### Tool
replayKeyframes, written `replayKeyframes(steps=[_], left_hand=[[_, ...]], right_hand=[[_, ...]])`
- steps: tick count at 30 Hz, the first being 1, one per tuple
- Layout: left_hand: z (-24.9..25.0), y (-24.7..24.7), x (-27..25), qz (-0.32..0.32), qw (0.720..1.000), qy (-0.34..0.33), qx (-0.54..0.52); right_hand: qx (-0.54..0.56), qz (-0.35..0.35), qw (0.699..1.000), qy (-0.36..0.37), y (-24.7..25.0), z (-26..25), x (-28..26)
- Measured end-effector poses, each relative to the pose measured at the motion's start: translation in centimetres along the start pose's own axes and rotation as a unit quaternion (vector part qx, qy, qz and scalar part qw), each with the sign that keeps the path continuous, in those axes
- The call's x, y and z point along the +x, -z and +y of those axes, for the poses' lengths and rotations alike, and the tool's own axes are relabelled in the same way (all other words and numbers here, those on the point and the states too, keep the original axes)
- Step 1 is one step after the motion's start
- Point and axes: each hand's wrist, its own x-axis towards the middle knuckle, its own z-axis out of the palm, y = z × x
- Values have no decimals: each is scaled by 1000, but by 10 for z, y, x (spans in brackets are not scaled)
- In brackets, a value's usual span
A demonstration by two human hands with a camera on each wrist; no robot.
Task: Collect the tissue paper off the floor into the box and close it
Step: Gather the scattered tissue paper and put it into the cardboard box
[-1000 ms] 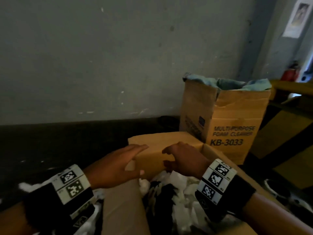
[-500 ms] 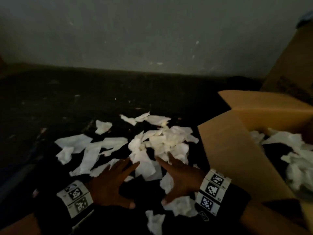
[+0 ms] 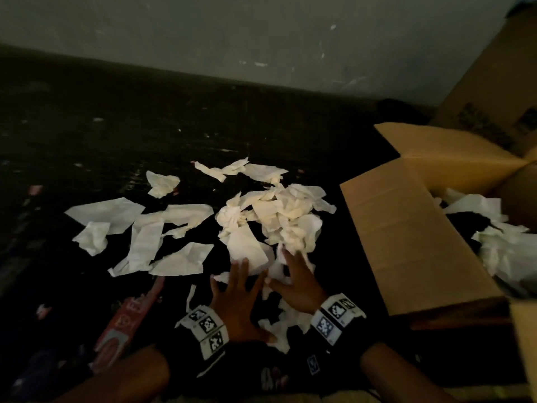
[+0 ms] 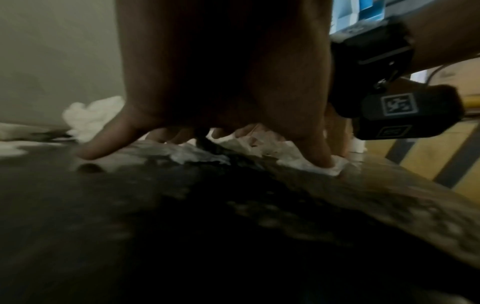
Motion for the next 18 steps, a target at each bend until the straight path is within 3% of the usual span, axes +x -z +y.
replayKeyframes(steps=[2,4,7,10,14,18], left_hand=[[-22,10,3,-32,999,17,-24],[-46,28,-2,-24,999,23,-38],[-74,38,-19,-6,998,11,-54],[-92,34,-33,18,999,32,9],[-114,17,-40,-18,994,103,-31],[-116,20,-32,-22,992,113,-48]], right_hand=[[5,9,999,36,7,-16,2],[-11,-3,999,37,24,-26,-1],[-84,-108,990,29,48,-18,-16],[-200,-175,964,18,42,2,-28],[-229,-157,960,-27,4,1,-25],[-201,-130,969,55,-21,-26,0]])
